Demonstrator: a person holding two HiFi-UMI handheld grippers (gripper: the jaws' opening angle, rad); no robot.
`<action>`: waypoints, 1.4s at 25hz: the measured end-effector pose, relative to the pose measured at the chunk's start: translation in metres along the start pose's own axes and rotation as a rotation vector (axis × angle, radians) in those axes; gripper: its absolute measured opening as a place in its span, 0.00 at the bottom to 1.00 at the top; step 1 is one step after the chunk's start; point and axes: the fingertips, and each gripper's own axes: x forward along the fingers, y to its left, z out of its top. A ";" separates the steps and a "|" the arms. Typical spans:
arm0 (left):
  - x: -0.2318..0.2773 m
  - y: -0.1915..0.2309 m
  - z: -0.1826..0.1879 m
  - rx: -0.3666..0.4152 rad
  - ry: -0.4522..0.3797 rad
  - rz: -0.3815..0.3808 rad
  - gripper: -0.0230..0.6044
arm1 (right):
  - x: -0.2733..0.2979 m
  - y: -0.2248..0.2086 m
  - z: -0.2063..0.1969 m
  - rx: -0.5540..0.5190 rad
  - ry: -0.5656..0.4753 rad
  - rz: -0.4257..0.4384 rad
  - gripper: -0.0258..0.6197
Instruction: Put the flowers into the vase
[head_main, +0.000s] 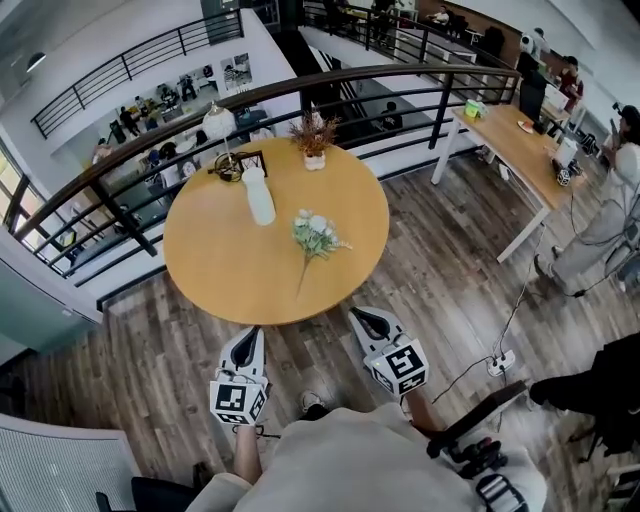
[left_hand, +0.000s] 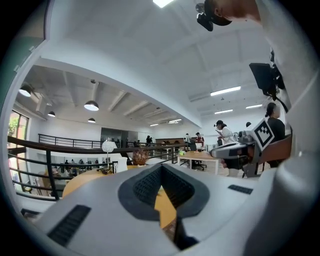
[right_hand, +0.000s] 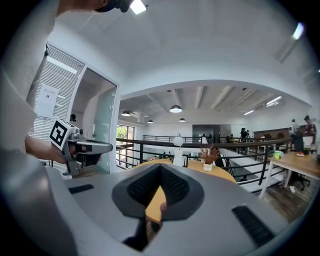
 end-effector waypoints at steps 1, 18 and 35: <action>0.005 0.011 0.002 0.004 -0.006 -0.001 0.05 | 0.011 0.000 0.003 -0.001 -0.002 -0.004 0.05; 0.059 0.089 -0.010 -0.060 0.027 -0.011 0.05 | 0.108 -0.004 0.001 0.048 0.054 0.014 0.05; 0.196 0.164 0.023 -0.021 0.041 0.063 0.05 | 0.244 -0.111 0.049 0.019 -0.003 0.100 0.05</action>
